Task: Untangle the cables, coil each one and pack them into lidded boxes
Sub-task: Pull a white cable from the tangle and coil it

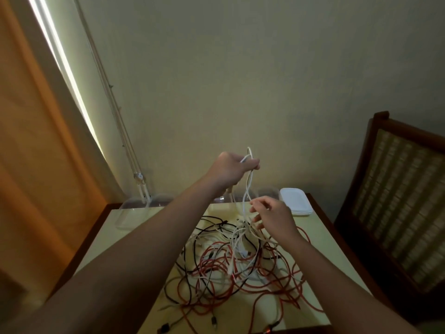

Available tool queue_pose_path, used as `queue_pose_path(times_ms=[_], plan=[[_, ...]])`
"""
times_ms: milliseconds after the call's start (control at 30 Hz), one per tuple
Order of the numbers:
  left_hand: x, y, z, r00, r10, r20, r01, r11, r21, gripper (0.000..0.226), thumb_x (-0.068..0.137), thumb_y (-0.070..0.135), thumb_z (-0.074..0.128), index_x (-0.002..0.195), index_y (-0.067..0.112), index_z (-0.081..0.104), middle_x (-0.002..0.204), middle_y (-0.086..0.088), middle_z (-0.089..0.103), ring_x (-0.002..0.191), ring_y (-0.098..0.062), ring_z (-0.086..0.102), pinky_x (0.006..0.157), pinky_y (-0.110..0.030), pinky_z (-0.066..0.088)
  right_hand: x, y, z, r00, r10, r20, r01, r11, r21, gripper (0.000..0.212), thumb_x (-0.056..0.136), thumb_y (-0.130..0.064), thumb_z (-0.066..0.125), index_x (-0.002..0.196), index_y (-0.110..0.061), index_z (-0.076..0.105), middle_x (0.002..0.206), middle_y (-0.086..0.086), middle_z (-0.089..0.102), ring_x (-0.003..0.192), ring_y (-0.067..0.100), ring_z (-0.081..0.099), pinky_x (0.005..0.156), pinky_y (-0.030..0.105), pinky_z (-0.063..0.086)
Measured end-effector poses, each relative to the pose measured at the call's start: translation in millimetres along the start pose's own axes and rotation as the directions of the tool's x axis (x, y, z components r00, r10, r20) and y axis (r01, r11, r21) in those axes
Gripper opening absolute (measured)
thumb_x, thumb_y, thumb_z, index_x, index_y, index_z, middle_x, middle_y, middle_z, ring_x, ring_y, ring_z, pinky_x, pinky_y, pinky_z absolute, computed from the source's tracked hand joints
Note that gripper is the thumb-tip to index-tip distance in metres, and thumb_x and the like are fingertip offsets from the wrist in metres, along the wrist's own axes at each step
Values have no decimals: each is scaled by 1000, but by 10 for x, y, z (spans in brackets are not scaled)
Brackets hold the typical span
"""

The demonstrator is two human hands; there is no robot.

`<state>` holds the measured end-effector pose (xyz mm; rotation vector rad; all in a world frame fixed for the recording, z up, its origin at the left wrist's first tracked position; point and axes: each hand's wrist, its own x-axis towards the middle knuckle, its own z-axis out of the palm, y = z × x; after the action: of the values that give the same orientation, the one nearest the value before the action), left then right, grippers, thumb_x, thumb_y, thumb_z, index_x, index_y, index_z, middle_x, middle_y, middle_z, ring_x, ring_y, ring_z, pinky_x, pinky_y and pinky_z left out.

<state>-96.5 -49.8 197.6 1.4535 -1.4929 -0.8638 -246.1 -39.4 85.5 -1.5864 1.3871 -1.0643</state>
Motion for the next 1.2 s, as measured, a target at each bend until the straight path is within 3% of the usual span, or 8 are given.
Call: queue_pose_path(times_ms=[100, 133, 200, 500, 600, 800, 933, 1200], plan=[[-138, -60, -46, 998, 42, 37, -45, 995, 94, 23, 92, 39, 69, 92, 19, 81, 56, 17, 33, 39, -5, 34, 47, -22, 28, -64, -81, -106, 997, -29, -66, 34, 997, 64, 20, 101, -31, 56, 94, -18, 70, 87, -1, 72, 74, 22, 70, 64, 38, 59], [-190, -67, -70, 997, 56, 55, -63, 989, 133, 24, 93, 39, 68, 95, 19, 80, 89, 5, 62, 36, -2, 38, 45, -17, 29, -86, -115, -137, 995, -37, -97, 46, 994, 96, 23, 102, -34, 55, 94, -18, 69, 87, 0, 72, 73, 22, 69, 64, 37, 58], [-323, -50, -134, 994, 82, 79, -95, 978, 186, 29, 95, 44, 64, 97, 20, 80, 43, 6, 47, 39, 0, 37, 47, -18, 35, -134, -217, -191, 986, -17, -168, 47, 983, 175, 28, 102, -39, 53, 93, -18, 69, 86, 1, 72, 70, 17, 66, 65, 39, 57], [-995, 202, -374, 986, 153, 74, -155, 988, 27, 31, 101, 30, 52, 101, 10, 76, 65, 6, 42, 52, -11, 32, 48, -25, 24, -568, -709, -174, 925, -377, -50, 372, 924, -91, 36, 104, -46, 47, 137, -34, 53, 131, -8, 53, 120, 8, 51, 98, 30, 42], [-1266, 194, -387, 988, 136, 67, -130, 988, -89, 36, 101, 31, 56, 105, -1, 72, 60, 5, 40, 52, -12, 30, 51, -28, 22, -858, -861, -125, 920, -391, 2, 390, 918, 77, 18, 106, -39, 47, 114, -32, 62, 106, -11, 67, 96, -5, 59, 77, 12, 44], [-1833, 145, -342, 997, 15, -82, -48, 905, -423, 22, 103, 23, 53, 111, 6, 64, 59, 8, 37, 49, -9, 29, 50, -27, 23, -1378, -882, -122, 942, -332, -53, 336, 930, 147, 24, 105, -38, 50, 97, -26, 69, 62, -13, 51, 59, 5, 45, 55, 23, 37], [-2168, 236, -380, 995, -48, -85, -32, 665, -746, 24, 105, 17, 47, 127, 11, 54, 73, 3, 47, 46, -6, 30, 42, -20, 25, -1761, -832, -170, 959, -260, -112, 278, 938, 206, 19, 102, -38, 57, 95, -23, 68, 70, -9, 52, 60, 4, 43, 56, 20, 37], [-2590, 504, -521, 966, -162, -202, -88, 528, -845, 24, 103, 15, 48, 117, 9, 65, 69, 3, 56, 41, -5, 22, 35, -17, 19, -2326, -822, -293, 963, -162, -213, 205, 958, 199, 9, 95, -34, 67, 89, -28, 67, 89, -6, 72, 76, 14, 63, 62, 27, 45]])
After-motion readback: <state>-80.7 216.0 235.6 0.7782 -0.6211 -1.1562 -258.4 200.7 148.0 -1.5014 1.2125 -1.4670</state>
